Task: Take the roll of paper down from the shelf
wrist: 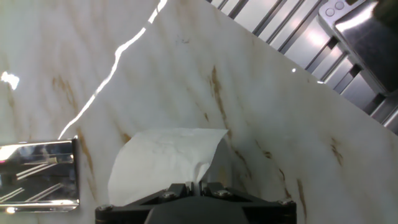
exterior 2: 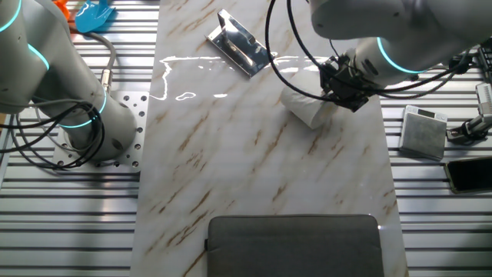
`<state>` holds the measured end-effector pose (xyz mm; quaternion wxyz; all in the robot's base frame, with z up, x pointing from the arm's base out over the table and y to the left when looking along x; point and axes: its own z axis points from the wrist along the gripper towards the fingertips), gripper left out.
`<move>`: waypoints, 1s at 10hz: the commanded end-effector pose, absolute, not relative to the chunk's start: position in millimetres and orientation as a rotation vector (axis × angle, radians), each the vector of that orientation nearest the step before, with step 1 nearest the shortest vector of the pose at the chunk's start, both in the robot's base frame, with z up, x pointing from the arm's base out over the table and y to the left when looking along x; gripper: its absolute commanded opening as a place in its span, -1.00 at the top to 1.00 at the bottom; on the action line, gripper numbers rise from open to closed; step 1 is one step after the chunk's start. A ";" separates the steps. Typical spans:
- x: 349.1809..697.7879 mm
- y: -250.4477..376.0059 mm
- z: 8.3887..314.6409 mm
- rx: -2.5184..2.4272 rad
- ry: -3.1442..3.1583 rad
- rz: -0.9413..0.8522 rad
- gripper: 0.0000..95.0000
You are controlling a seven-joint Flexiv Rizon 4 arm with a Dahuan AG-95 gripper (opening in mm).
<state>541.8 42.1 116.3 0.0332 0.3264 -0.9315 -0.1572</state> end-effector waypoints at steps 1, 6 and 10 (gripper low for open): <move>541.0 43.8 117.2 0.980 -2.854 -0.538 1.00; 540.4 46.3 121.2 0.944 -2.835 -0.589 1.00; 537.7 53.0 126.0 0.927 -2.823 -0.620 1.00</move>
